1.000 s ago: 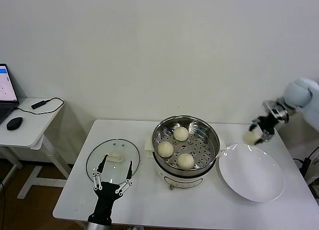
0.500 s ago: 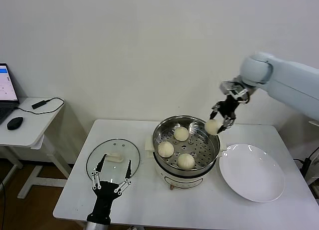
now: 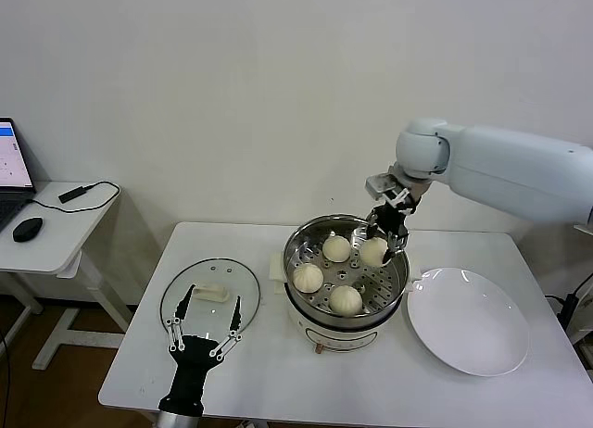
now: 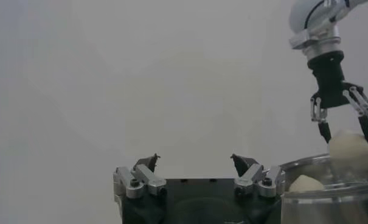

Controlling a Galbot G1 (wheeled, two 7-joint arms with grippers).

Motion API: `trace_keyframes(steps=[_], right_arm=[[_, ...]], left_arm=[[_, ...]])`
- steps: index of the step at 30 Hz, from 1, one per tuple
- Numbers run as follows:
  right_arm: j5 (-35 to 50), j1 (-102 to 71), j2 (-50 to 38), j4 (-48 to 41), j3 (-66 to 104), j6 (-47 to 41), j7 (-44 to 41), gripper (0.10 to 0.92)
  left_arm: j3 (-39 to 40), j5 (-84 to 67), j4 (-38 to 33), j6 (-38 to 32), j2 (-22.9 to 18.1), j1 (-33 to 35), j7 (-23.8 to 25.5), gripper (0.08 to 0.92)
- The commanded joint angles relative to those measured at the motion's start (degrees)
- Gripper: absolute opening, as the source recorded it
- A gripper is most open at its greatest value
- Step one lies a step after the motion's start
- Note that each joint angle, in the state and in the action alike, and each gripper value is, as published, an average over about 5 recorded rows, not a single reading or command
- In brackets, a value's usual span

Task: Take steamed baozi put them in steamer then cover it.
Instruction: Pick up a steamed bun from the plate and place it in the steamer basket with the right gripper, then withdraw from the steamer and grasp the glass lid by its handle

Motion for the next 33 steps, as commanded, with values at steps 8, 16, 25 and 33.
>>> trace_keyframes(steps=[8, 16, 25, 33], right_arm=[[-3.4, -5.5, 2.4, -2.1, -0.2, -0.8, 0.5, 0.653], [-5.0, -5.9, 2.3, -2.2, 0.0, -0.7, 0.4, 0.66], [-5.0, -4.9, -0.3, -0.3, 1.8, -0.5, 0.5, 0.794], [-2.4, -6.4, -9.3, 5.4, 13.7, -0.1, 1.7, 0.822]], left_arm=[[-0.3, -0.1, 0.4, 0.0, 0.0, 0.0, -0.1, 0.823], [-0.3, -0.1, 0.1, 0.0, -0.1, 0.0, -0.2, 0.823], [-0.3, -0.1, 0.0, 0.3, -0.1, 0.0, -0.2, 0.823], [-0.3, 1.0, 0.2, 1.0, -0.1, -0.6, -0.3, 0.823]])
